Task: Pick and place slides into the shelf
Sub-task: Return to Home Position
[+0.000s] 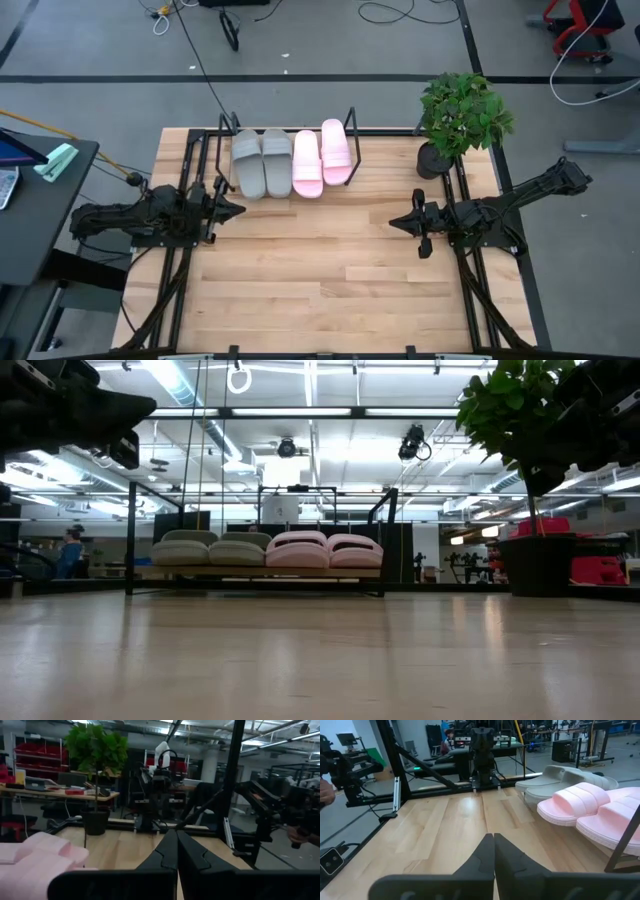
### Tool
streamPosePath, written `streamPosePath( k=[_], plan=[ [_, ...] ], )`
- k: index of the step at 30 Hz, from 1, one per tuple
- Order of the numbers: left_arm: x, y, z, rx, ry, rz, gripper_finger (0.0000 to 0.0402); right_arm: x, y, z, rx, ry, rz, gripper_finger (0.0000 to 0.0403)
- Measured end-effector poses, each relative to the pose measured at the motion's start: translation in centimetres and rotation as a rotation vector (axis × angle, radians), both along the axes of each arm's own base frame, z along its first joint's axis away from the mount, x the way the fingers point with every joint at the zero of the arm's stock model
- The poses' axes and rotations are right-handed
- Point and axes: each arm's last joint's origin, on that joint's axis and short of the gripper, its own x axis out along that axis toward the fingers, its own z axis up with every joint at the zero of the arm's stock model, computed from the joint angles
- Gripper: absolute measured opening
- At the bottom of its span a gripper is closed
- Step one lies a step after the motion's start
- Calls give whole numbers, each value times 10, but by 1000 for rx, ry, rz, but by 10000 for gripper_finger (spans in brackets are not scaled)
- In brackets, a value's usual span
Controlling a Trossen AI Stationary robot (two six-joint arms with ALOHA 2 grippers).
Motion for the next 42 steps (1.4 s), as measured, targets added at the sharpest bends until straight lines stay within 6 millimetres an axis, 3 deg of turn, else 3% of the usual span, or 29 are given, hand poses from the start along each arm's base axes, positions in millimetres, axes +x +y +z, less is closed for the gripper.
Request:
streamPosePath(
  k=[16,24,42],
  plan=[
    [1,-8,-5,38,45,14,5,-1,-1,4,-65,-38,-3,0],
    [1,-8,-4,57,43,18,6,0,-13,8,25,-69,70,0],
    [1,-8,-5,40,49,20,4,-10,-35,9,3,-79,100,0]
  ],
)
